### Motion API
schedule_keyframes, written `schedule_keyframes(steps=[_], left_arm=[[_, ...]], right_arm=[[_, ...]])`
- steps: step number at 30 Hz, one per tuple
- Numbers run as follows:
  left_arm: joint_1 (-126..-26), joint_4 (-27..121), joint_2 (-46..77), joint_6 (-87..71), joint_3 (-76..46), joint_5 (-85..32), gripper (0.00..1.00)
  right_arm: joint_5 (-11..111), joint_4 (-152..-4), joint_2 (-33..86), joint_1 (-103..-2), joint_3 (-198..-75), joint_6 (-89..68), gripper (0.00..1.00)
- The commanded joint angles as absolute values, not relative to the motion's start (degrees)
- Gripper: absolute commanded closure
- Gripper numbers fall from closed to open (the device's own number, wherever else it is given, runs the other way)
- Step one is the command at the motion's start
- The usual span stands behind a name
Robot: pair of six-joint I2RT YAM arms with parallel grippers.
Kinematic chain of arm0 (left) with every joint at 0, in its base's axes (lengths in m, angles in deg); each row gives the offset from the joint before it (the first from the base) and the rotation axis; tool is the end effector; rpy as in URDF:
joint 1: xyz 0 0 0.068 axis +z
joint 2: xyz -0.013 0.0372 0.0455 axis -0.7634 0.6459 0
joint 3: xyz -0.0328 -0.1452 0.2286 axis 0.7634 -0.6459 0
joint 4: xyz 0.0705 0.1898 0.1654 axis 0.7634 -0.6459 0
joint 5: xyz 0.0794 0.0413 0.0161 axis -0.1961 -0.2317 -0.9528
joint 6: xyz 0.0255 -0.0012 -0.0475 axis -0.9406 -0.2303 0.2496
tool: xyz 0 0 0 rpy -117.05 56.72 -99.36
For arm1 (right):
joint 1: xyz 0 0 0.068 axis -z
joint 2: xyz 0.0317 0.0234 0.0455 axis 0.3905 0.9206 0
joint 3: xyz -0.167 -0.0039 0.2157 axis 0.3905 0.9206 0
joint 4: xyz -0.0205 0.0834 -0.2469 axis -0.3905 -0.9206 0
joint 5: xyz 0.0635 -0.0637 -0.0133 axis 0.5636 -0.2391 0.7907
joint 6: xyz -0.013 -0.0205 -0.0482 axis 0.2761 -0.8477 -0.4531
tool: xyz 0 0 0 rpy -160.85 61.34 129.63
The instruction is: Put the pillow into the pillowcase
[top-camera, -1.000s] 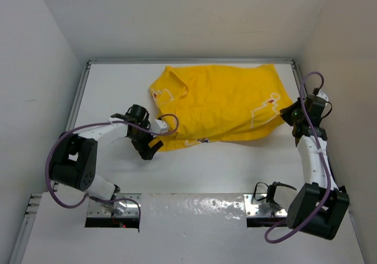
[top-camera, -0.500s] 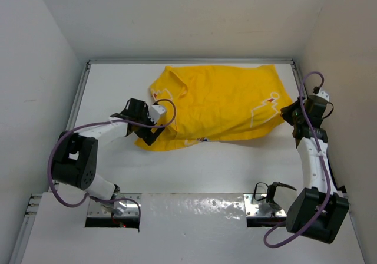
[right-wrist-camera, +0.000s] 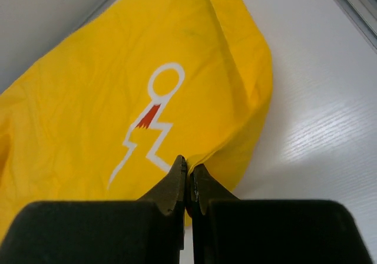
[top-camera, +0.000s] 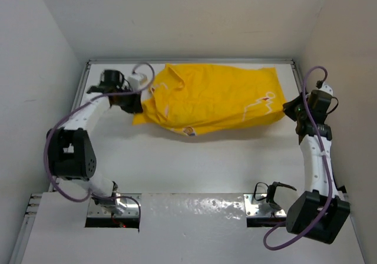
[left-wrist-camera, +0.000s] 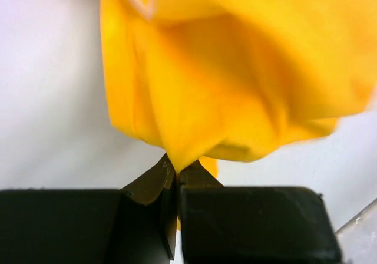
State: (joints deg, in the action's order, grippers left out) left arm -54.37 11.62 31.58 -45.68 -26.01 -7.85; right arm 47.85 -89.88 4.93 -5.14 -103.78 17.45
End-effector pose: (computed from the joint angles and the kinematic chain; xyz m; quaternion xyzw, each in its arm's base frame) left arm 0.3135 -0.0413 0.2105 0.2983 0.9004 -0.1818 0.2593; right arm 0.2245 -0.0686 0.2759 0.3589 0.7815 0.1164 0.4969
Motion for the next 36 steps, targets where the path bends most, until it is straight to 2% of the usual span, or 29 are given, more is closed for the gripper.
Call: schedule_keyframes(steps=[1, 3, 4, 6, 7, 10, 12, 22, 26, 36], left_arm=[[-48.45, 4.47, 20.70, -43.67, -6.05, -0.69, 1.00], [-47.31, -1.84, 20.86, -43.33, 3.61, -1.12, 1.00], [-47.04, -4.04, 22.34, -42.45, 14.36, -1.30, 1.00], [-46.87, -9.93, 24.37, -41.40, 25.84, -3.13, 1.00], [-46.69, -11.43, 26.38, -40.61, 37.38, -3.93, 1.00], [-46.78, -13.82, 26.94, -40.68, 52.30, -8.49, 1.00], [-46.78, -12.76, 25.09, -41.56, 55.93, -13.48, 1.00], [-46.78, -20.22, 17.00, -46.83, 53.06, -18.69, 1.00], [-46.78, -20.85, 13.58, -48.16, 50.52, -23.96, 1.00], [-46.78, -21.28, 10.94, -47.10, 48.04, -25.03, 1.00]], right_arm=[[49.29, -88.24, 1.72, -5.58, -113.62, 15.36, 1.00], [49.91, -88.77, 0.93, -5.50, -120.98, 14.39, 1.00], [50.00, -88.59, 0.14, -5.58, -123.90, 13.61, 1.00], [48.42, -89.20, -0.21, -5.58, -133.18, 11.41, 1.00], [46.85, -90.34, -0.13, -5.58, -136.38, 10.18, 1.00], [45.78, -91.05, -0.74, -5.58, -145.18, 6.66, 1.00], [45.34, -91.05, -1.97, -5.58, -148.08, 5.34, 1.00], [44.99, -93.68, -6.54, -5.58, -151.70, 2.44, 1.00], [43.50, -93.69, -9.35, -5.58, -148.99, 1.82, 1.00], [43.85, -93.69, -12.25, -5.58, -145.82, 1.74, 1.00]])
